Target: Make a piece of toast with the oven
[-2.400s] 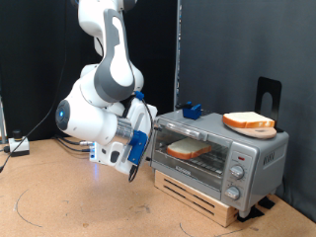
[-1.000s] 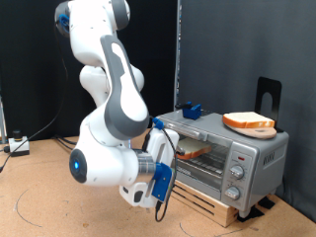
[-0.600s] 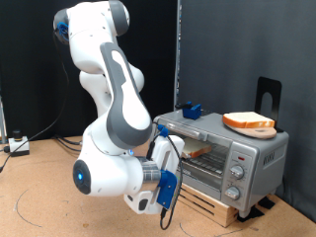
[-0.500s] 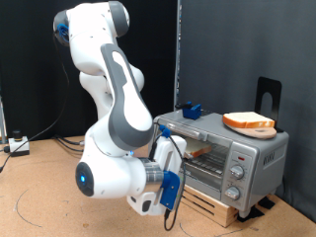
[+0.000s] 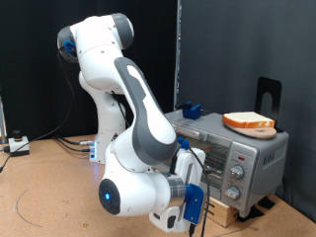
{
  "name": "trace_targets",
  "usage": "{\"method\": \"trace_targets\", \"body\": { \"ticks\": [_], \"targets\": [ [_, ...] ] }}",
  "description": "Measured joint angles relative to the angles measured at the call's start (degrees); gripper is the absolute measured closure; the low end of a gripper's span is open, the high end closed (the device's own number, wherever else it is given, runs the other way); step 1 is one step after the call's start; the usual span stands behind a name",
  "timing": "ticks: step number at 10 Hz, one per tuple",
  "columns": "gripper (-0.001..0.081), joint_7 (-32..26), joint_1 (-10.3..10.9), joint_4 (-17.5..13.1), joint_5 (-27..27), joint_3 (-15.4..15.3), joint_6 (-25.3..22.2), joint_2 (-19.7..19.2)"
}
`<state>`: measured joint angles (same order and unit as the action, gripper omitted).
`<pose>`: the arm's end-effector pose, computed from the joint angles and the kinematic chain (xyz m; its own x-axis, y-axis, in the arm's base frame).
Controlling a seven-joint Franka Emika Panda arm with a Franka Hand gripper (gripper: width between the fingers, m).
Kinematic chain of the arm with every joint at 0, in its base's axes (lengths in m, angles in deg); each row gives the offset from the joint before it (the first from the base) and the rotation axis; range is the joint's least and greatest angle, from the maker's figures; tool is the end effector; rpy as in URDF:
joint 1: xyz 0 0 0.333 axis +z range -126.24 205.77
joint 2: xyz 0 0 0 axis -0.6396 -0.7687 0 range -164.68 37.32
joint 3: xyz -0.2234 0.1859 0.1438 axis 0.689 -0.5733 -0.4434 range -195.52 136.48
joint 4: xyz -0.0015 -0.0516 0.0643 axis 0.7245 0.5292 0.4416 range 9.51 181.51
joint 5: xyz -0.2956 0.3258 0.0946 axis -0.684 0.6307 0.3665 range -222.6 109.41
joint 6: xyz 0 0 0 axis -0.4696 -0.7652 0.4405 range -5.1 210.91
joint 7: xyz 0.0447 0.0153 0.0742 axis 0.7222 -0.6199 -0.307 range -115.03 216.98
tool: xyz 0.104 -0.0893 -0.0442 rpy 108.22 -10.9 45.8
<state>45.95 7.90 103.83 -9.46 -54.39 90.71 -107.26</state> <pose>0.6416 0.0136 0.1466 0.7656 0.0175 -0.6431 -0.5924 -0.3706 -0.7154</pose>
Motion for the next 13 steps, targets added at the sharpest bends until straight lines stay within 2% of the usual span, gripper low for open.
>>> {"method": "trace_targets", "body": {
  "ticks": [2,6,11,13],
  "targets": [
    [-0.0001,-1.9,-0.1,0.0,0.1,0.0,-1.8,-0.7],
    [-0.0001,-4.6,1.0,0.0,-0.6,0.0,-0.8,-3.8],
    [-0.0001,-4.6,5.4,-0.2,-0.3,-0.3,4.2,-6.9],
    [-0.0001,-4.7,6.5,-0.3,0.5,-1.2,5.3,-7.6]
  ]
}}
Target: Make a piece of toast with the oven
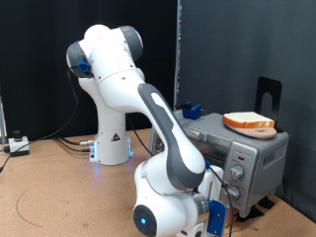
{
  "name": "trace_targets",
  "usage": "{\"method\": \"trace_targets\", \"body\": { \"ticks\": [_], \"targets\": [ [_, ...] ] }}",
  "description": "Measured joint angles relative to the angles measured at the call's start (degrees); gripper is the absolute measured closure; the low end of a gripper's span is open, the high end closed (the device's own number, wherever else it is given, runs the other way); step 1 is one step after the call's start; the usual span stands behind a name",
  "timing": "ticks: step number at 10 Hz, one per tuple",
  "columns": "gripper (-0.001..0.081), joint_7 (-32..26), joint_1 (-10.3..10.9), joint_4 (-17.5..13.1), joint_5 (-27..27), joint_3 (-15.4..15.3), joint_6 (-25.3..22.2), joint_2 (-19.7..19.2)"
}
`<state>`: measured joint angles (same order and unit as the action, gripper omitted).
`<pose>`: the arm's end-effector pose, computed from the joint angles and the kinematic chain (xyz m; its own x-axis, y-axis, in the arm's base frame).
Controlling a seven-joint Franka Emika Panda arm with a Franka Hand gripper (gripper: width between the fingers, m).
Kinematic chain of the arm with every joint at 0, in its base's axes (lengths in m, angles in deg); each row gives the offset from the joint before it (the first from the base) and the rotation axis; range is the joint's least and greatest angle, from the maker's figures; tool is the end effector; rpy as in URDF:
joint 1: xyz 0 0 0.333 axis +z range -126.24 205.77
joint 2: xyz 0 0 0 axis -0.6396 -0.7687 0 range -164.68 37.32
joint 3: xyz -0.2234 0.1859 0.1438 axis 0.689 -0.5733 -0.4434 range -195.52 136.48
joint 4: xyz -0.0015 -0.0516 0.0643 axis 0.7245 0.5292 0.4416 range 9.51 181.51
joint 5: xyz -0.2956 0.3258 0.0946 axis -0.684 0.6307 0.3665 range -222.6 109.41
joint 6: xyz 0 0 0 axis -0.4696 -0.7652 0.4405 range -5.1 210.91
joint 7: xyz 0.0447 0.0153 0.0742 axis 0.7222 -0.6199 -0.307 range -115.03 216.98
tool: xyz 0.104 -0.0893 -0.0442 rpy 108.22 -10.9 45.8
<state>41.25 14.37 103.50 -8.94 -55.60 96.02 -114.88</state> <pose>0.6246 0.1035 0.0766 0.7645 0.1070 -0.6356 -0.5576 -0.3850 -0.7355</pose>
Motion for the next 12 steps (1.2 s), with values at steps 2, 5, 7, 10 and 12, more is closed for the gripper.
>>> {"method": "trace_targets", "body": {
  "ticks": [2,5,7,10,12],
  "targets": [
    [-0.0001,0.0,0.2,-0.2,0.6,-1.1,0.0,0.0],
    [-0.0001,-0.1,0.2,-0.5,0.7,-1.3,0.2,0.0],
    [0.0019,0.2,0.3,-0.6,0.7,-1.7,0.1,0.0],
    [0.0377,0.2,0.3,-0.8,0.8,-1.9,-1.0,0.0],
    [0.0545,0.3,0.1,-1.1,0.9,-1.7,-1.5,-0.2]
  ]
}}
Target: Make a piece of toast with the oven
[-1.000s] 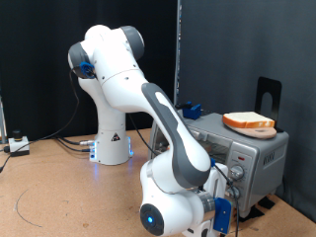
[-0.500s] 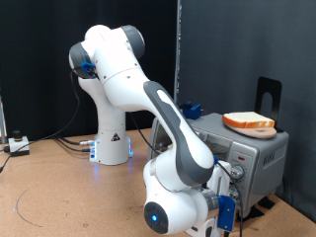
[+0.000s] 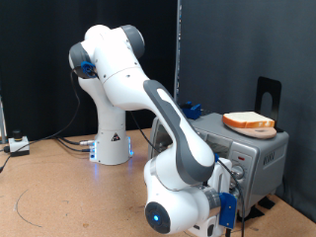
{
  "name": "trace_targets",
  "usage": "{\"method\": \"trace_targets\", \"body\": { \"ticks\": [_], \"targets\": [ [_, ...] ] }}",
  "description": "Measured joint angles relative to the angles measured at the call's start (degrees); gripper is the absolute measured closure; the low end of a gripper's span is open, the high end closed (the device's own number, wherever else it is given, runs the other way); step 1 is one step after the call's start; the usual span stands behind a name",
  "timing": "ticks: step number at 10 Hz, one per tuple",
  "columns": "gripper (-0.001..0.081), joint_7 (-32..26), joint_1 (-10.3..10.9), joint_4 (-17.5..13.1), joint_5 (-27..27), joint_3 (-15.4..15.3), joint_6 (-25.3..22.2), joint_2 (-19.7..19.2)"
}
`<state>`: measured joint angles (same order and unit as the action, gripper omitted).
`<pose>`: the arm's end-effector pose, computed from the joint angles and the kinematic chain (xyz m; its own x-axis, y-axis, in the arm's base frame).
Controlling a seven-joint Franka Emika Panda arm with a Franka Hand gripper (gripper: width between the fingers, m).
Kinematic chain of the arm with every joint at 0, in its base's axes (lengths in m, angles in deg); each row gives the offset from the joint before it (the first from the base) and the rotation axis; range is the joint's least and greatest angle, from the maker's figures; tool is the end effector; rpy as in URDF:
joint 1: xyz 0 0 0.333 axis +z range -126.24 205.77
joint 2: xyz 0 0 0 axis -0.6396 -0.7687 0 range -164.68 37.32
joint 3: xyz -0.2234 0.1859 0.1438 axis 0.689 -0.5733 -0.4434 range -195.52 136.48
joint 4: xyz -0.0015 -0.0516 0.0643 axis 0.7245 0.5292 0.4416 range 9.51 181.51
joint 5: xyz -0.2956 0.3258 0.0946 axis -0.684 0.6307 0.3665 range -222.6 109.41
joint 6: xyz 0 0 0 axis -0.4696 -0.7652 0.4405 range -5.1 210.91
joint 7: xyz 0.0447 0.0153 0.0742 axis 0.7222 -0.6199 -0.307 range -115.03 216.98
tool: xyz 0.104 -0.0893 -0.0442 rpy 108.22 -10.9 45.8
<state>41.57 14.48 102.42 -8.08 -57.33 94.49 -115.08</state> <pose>0.6302 0.1216 0.0925 0.7658 0.1496 -0.6255 -0.5466 -0.3611 -0.7556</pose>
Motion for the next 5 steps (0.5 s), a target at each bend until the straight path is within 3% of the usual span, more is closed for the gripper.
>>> {"method": "trace_targets", "body": {
  "ticks": [1,4,5],
  "targets": [
    [0.0711,0.0,0.0,0.0,0.1,0.0,-0.1,-0.1],
    [0.0710,0.0,-0.1,0.0,0.1,0.0,-0.1,-0.1],
    [0.0710,-2.6,-0.2,0.7,0.5,-0.2,1.1,0.4]
  ]
}}
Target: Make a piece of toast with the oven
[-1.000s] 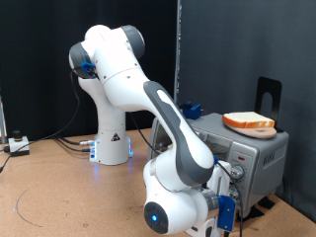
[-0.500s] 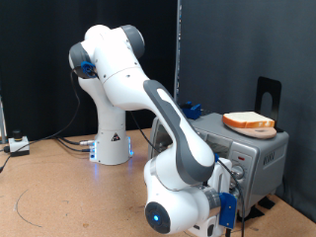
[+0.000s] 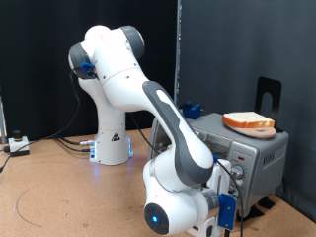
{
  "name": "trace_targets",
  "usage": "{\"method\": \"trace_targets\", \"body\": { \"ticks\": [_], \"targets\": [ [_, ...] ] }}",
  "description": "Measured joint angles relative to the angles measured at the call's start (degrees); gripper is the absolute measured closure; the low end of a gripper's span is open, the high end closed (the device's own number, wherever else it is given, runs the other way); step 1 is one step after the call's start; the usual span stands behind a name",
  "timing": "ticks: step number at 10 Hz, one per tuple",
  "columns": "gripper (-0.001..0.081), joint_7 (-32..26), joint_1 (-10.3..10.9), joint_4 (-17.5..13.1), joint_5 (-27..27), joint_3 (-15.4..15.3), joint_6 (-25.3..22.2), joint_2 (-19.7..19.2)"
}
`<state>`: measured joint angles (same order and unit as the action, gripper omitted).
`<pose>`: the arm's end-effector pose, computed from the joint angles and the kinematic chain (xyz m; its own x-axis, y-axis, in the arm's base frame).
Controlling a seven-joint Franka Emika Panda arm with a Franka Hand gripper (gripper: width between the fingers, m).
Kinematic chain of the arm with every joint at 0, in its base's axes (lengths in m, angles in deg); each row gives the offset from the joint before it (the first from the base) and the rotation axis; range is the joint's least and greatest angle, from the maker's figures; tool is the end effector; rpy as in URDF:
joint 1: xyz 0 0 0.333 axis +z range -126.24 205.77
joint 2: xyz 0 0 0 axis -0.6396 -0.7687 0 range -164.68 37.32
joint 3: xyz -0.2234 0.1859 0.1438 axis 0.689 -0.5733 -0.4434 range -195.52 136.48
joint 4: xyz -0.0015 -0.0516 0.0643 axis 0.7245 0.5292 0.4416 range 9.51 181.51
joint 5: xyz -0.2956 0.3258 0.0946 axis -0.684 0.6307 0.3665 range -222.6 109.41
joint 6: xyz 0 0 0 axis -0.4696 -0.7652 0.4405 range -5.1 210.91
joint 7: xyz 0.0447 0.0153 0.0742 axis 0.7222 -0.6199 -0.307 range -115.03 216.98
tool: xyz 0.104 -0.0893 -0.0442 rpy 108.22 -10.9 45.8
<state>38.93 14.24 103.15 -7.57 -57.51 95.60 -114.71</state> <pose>0.6298 0.1213 0.0921 0.7930 0.1489 -0.5907 -0.5163 -0.3504 -0.7815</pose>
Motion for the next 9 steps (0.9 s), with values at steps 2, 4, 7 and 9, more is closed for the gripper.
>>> {"method": "trace_targets", "body": {
  "ticks": [2,4,7,9],
  "targets": [
    [0.0710,-11.6,-1.4,4.8,3.2,-1.1,5.4,2.8],
    [0.0710,-21.8,-2.7,9.0,7.2,-2.2,9.9,5.2],
    [0.0710,-29.7,-3.6,11.2,10.2,-2.7,11.9,6.1],
    [0.0710,-31.0,-3.6,11.4,10.5,-2.7,12.1,6.2]
  ]
}}
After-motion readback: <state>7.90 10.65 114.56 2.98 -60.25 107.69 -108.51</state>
